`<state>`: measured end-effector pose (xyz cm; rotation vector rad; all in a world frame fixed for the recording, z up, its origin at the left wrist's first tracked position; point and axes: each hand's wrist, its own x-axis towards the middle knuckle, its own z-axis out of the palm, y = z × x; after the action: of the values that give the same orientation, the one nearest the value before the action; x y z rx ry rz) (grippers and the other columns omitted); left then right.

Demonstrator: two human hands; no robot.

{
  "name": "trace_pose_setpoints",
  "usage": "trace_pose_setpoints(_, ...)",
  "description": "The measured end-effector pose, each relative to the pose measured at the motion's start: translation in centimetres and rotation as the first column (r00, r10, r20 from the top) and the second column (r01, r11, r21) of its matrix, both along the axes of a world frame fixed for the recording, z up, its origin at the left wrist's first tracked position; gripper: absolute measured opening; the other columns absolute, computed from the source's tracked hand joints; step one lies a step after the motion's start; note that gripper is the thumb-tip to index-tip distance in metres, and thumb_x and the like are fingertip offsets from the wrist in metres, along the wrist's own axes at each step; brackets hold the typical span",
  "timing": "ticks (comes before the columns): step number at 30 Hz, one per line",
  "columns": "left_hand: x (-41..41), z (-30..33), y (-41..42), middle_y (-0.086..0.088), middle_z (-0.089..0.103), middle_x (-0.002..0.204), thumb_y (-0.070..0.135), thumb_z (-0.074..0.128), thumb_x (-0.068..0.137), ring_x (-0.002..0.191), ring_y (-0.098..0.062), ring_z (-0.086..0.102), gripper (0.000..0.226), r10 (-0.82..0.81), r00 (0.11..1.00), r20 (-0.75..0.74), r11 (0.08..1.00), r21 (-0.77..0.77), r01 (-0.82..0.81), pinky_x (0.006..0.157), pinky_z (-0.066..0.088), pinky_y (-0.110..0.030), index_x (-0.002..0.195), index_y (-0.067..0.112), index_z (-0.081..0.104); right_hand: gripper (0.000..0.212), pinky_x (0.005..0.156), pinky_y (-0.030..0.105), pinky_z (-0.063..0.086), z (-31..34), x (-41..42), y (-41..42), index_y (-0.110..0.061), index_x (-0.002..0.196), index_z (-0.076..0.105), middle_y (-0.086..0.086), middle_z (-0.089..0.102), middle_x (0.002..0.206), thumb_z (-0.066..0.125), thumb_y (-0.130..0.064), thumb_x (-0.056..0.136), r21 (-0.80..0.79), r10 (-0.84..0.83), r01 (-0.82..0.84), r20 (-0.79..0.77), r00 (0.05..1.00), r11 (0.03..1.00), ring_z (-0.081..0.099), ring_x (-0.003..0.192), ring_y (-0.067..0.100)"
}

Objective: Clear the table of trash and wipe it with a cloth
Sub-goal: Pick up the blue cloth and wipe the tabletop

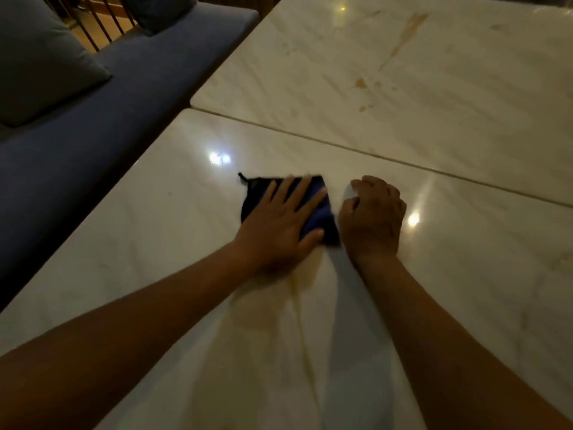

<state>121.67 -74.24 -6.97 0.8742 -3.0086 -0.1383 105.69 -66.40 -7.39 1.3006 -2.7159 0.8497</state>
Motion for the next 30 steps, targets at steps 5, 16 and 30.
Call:
trace_pose_setpoints(5, 4.4, 0.3, 2.4, -0.004, -0.001, 0.168, 0.074, 0.021, 0.092, 0.153, -0.031, -0.001, 0.08, -0.137, 0.988, 0.074, 0.99, -0.005, 0.138, 0.123, 0.002, -0.05, 0.159, 0.035, 0.004, 0.045, 0.116, 0.044, 0.031, 0.0, 2.4, 6.0, -0.006, 0.133, 0.057, 0.016, 0.051, 0.141, 0.043, -0.016, 0.091, 0.046, 0.186, -0.187, 0.017, 0.982, 0.981, 0.041, 0.135, 0.031)
trace_pose_setpoints(16, 6.1, 0.3, 9.7, -0.008, -0.002, 0.168, 0.064, 0.013, 0.098, 0.153, -0.035, -0.002, 0.067, 0.11, 0.994, -0.014, 0.994, 0.02, -0.109, 0.123, 0.002, -0.052, 0.159, 0.037, 0.008, 0.051, 0.112, 0.044, 0.037, -0.3, 4.4, 10.0, -0.003, 0.128, 0.061, 0.017, 0.056, 0.134, 0.033, -0.021, 0.09, 0.027, 0.158, -0.157, -0.037, 0.987, 0.987, 0.049, 0.127, 0.034)
trace_pose_setpoints(30, 9.8, 0.2, 11.8, -0.01, -0.002, 0.167, 0.059, 0.024, 0.101, 0.152, -0.036, -0.001, 0.068, 0.14, 0.99, 0.022, 0.989, 0.04, -0.141, 0.123, 0.004, -0.054, 0.16, 0.031, 0.005, 0.043, 0.119, 0.039, 0.026, -0.2, 8.6, 15.3, -0.006, 0.135, 0.056, 0.015, 0.047, 0.146, 0.045, -0.011, 0.094, 0.081, 0.152, -0.157, 0.071, 0.986, 0.984, 0.037, 0.14, 0.03)
